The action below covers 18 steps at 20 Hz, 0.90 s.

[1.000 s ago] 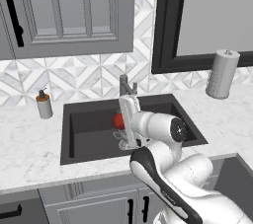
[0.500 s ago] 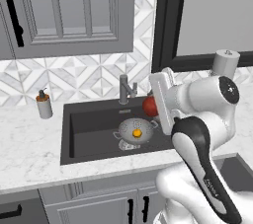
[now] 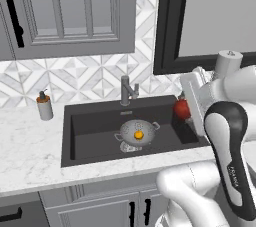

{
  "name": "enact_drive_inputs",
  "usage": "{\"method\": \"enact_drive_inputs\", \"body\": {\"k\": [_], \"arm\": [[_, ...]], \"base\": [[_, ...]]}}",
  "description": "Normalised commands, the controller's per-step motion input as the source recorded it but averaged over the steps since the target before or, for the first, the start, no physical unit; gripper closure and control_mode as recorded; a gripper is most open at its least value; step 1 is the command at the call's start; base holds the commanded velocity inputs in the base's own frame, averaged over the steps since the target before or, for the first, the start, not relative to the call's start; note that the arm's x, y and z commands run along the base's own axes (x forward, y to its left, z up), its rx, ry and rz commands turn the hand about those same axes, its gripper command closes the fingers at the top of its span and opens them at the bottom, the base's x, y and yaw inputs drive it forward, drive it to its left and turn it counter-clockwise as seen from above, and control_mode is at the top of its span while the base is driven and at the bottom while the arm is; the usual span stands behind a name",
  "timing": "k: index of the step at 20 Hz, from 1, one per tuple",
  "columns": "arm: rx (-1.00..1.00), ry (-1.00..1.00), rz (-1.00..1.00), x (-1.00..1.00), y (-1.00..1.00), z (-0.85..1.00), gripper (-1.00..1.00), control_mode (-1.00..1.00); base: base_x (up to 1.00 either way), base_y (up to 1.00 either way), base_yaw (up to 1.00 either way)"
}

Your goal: Put the colander in the sink, put the apple, tangerine in the colander, and turn on the sink faucet and pour water over the colander.

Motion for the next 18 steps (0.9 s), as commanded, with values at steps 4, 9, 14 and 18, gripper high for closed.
{"method": "enact_drive_inputs", "body": {"k": [4, 9, 14, 18], "arm": [[-0.06, 0.19, 0.00, 0.75, -0.03, -0.35, 1.00, -1.00], [0.00, 0.05, 0.00, 0.63, -0.09, -0.44, 1.00, -1.00], [0.00, 0.01, 0.00, 0.70, -0.08, -0.64, 1.00, -1.00], [0.00, 0.01, 0.00, 0.87, 0.00, -0.69, 1.00, -1.00]], "base": [[0.00, 0.00, 0.00], [0.00, 0.00, 0.00], [0.00, 0.00, 0.00], [0.00, 0.00, 0.00]]}}
